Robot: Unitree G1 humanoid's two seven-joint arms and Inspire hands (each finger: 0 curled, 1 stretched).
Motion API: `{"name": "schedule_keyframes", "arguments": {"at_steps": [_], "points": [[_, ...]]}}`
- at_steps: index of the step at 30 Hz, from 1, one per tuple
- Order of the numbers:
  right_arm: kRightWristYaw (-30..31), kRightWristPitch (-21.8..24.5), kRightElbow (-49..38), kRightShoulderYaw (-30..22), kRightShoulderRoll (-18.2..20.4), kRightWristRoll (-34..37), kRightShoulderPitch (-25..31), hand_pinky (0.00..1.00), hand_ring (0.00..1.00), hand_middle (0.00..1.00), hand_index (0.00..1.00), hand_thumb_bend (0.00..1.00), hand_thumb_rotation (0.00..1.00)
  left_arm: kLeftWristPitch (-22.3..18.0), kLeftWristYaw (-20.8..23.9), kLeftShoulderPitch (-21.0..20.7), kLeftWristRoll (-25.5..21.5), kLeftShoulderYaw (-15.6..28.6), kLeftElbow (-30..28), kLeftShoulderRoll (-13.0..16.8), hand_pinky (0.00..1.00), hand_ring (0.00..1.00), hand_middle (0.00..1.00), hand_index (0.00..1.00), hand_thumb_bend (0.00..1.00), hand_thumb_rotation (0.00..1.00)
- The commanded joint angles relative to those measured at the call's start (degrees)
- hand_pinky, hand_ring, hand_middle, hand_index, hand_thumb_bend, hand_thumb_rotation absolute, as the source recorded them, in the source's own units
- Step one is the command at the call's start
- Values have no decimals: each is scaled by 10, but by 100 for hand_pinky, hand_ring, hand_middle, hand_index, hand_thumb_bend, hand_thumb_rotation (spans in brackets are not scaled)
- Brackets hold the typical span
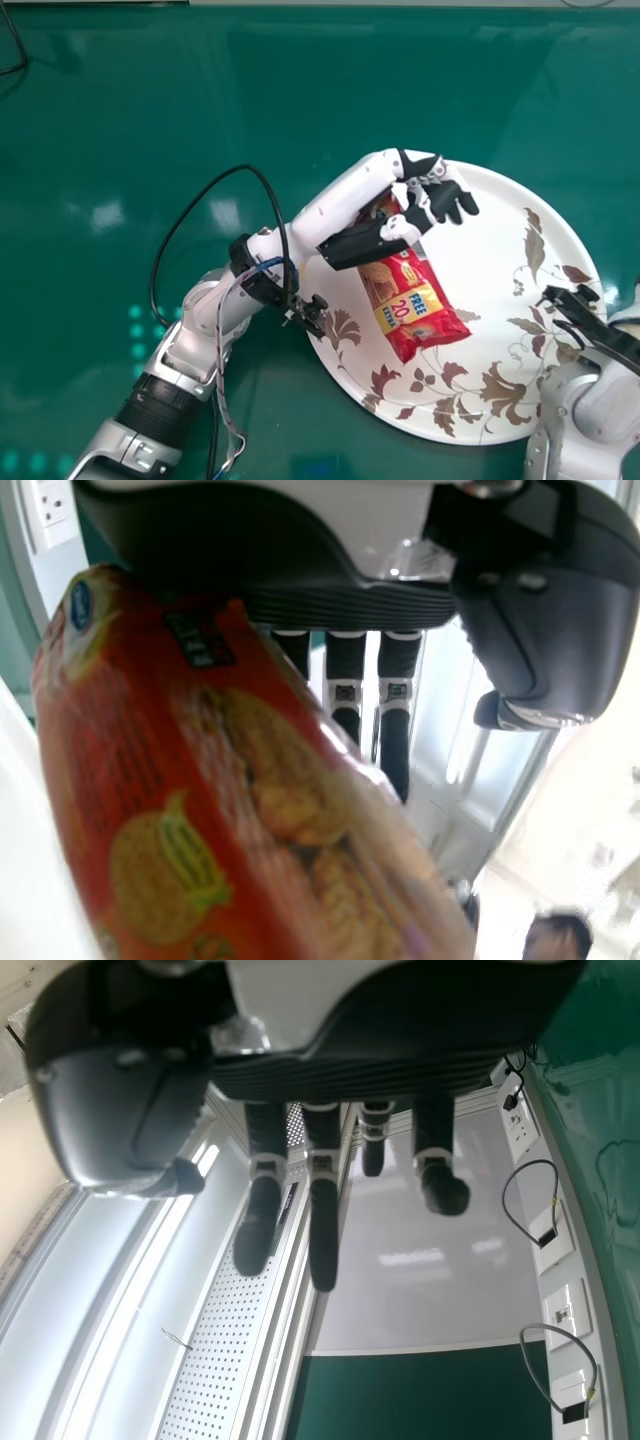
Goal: Pick up biscuit and place it in the plate
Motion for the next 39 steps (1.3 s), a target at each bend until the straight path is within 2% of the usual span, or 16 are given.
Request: {"name": "schedule_keyframes", "arguments": {"at_steps": [1,3,7,14,25,31,39], "points": [[0,10,-9,0,5,1,10,13,43,48,28,52,0,-18,-7,-4,10,-4,9,14,96,97,97,97,94,84],[3,16,-10,1,1,-1,12,14,43,48,29,52,0,-30,-5,-10,14,-5,17,19,99,99,99,99,99,90],[4,23,-11,2,-3,-2,11,14,43,48,30,52,0,-44,-8,-17,4,-7,30,22,100,100,100,100,100,96],[8,23,-8,0,-8,-1,9,14,43,48,30,52,0,-65,1,-25,6,-3,48,16,100,100,100,100,100,100],[5,30,-9,-5,-8,-6,9,14,43,49,30,52,0,-70,4,-30,6,1,53,20,100,100,100,100,100,99],[9,18,-1,-5,-8,3,8,14,43,48,30,52,0,-67,0,-31,1,0,53,26,100,100,100,100,100,96],[11,22,1,-6,-11,2,6,14,43,48,30,52,0,-62,7,-37,15,6,50,33,100,100,100,100,100,95]]}}
